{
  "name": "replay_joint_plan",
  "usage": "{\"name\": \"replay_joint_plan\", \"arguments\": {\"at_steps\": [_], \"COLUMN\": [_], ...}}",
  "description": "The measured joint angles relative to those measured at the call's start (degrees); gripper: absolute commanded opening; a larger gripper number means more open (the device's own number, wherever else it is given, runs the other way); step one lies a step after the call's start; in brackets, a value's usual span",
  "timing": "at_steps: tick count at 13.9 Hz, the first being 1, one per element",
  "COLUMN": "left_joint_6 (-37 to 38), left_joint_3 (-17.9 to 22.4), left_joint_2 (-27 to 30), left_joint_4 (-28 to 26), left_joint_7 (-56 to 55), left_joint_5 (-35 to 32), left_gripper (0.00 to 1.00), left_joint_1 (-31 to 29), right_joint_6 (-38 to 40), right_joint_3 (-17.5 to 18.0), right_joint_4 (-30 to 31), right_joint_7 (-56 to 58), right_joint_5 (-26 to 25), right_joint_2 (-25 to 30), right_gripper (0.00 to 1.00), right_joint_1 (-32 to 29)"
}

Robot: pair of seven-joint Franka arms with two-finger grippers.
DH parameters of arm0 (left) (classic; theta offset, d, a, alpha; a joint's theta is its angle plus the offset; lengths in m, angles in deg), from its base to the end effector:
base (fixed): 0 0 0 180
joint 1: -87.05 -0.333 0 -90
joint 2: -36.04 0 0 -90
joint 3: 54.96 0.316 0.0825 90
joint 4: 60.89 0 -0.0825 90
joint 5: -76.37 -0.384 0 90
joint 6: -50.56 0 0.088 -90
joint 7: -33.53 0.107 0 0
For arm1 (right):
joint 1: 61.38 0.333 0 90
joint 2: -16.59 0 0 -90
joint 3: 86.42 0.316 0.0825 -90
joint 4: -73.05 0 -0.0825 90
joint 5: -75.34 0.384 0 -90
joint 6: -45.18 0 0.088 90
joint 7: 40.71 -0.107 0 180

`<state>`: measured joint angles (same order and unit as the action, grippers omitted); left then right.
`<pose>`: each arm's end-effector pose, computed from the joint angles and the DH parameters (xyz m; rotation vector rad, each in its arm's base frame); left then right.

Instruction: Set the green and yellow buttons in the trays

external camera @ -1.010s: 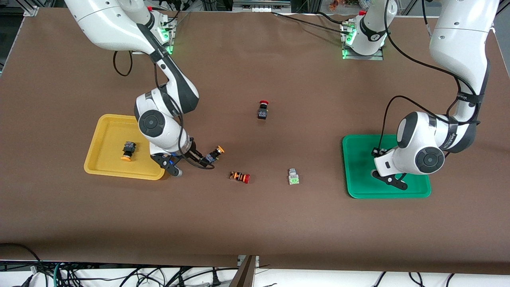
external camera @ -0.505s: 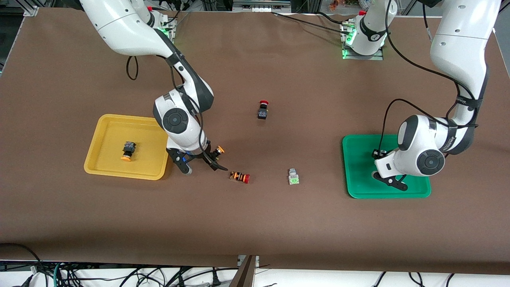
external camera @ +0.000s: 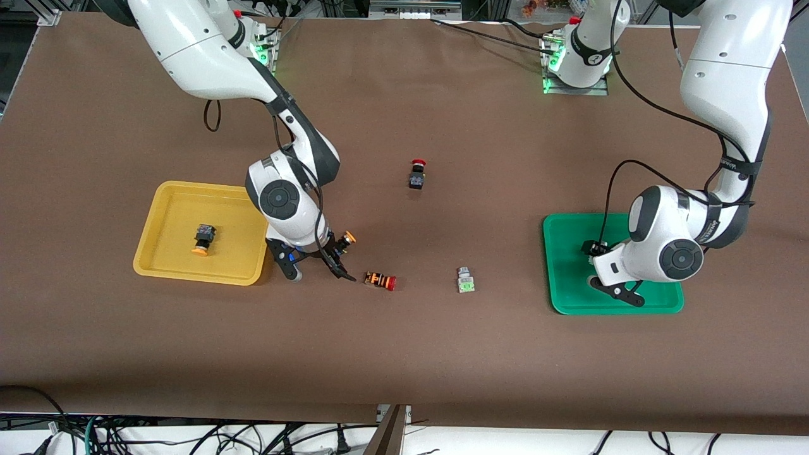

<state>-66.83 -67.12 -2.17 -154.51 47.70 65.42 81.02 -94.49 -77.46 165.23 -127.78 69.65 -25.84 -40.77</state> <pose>0.6604 -0.0460 0.2177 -3.0405 0.6698 0.3659 0.6192 0.3338 0.2058 -2.6838 1.4254 -0.0331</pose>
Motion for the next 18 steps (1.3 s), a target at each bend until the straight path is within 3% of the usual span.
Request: {"name": "replay_joint_plan", "arguments": {"at_steps": [4, 9, 11, 16, 18], "left_joint_6": [6.15, 6.28, 1.37, -7.32, -7.70], "left_joint_3": [-7.56, -8.12, -8.11, -6.15, -4.22], "left_joint_2": [2.50, 0.25, -2.54, -9.17, -11.44], "left_joint_4": [6.09, 12.62, 14.62, 16.38, 18.13], "left_joint_7": [-10.52, -33.80, -37.30, -51.02, -54.23], "left_joint_5": [0.60, 0.84, 0.84, 0.84, 0.84], "left_gripper": [1.00, 1.00, 1.00, 1.00, 1.00], "left_joint_1": [1.52, 9.54, 11.76, 17.57, 21.09], "right_joint_6": [-0.40, -0.33, -0.32, -0.54, -0.47], "right_joint_3": [0.00, -0.02, -0.02, -0.01, -0.01], "right_joint_4": [-0.01, 0.23, 0.92, 0.75, 0.66], "right_joint_7": [-1.76, -1.82, -1.88, -2.05, -1.70], "right_joint_5": [-0.03, -0.41, -1.92, -2.83, -2.95], "right_joint_2": [-0.73, -1.61, -2.22, -2.60, -2.52], "right_gripper": [0.95, 0.91, 0.75, 0.06, 0.00], "right_joint_1": [0.94, 1.46, 1.82, 2.33, 2.35]}}
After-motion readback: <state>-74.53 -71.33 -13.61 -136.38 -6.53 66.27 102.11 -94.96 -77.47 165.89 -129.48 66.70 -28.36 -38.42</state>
